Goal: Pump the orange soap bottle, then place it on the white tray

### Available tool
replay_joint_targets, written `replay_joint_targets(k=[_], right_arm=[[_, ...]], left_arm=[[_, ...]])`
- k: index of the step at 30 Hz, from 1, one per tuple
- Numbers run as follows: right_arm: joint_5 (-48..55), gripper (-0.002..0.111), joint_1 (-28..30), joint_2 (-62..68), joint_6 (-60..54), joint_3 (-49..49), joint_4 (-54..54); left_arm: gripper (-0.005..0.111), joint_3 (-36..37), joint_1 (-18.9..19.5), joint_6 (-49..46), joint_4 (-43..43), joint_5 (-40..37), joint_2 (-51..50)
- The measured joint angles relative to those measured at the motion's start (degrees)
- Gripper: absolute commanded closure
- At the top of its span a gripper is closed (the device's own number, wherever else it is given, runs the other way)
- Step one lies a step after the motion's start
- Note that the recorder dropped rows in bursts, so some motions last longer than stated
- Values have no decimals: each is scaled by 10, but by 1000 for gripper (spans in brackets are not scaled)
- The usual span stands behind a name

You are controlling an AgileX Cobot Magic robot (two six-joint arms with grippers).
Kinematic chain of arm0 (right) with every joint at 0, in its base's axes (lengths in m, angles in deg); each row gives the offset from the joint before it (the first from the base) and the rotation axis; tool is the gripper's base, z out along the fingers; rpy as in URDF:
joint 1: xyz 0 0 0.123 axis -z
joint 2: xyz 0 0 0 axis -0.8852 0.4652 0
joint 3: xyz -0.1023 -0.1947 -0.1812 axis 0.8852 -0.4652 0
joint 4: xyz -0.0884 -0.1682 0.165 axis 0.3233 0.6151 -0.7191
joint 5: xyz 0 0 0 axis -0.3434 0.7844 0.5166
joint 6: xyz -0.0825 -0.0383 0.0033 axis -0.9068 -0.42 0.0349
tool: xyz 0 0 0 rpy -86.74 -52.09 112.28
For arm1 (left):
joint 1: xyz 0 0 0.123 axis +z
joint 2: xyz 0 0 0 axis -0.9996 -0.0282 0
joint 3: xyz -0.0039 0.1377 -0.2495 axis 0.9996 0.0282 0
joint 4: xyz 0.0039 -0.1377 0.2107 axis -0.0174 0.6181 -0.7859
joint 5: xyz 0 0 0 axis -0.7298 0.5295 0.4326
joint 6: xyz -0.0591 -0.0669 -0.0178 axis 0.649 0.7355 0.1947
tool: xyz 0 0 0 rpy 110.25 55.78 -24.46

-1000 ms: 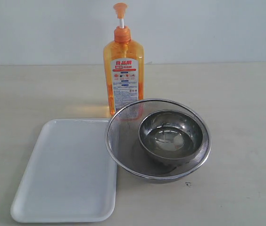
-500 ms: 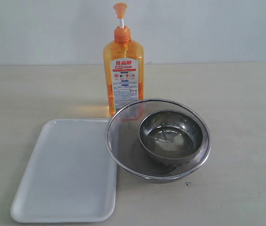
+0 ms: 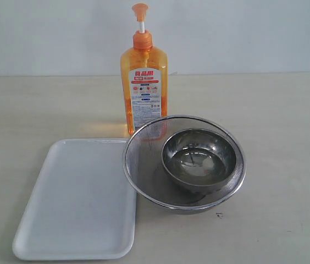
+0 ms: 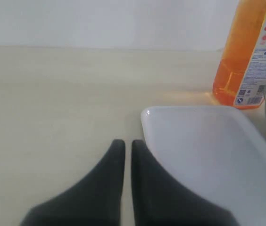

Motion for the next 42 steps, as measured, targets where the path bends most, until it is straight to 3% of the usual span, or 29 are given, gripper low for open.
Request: replay_joint_targets(k=[1, 2, 5, 13, 16, 30, 35, 39, 42], right_arm=[[6, 108, 6, -1, -67, 0, -43], [15, 108, 16, -1, -216, -4, -150], [20, 108, 32, -8, -409, -25, -298], [-111, 108, 61, -70, -890, -216, -705], [-94, 108, 61, -60, -996, -269, -819], [9, 108, 70, 69, -921, -280, -853], [31, 107, 84, 92, -868, -263, -776], [63, 88, 84, 125, -786, -226, -669], [70, 55, 84, 159, -733, -200, -620]], left_arm=[[102, 0, 0, 0, 0, 0, 0], [102, 0, 0, 0, 0, 0, 0], [102, 0, 0, 0, 0, 0, 0], [102, 0, 0, 0, 0, 0, 0], [102, 0, 0, 0, 0, 0, 0], [102, 0, 0, 0, 0, 0, 0], [102, 0, 0, 0, 0, 0, 0], [102, 0, 0, 0, 0, 0, 0], [102, 0, 0, 0, 0, 0, 0]])
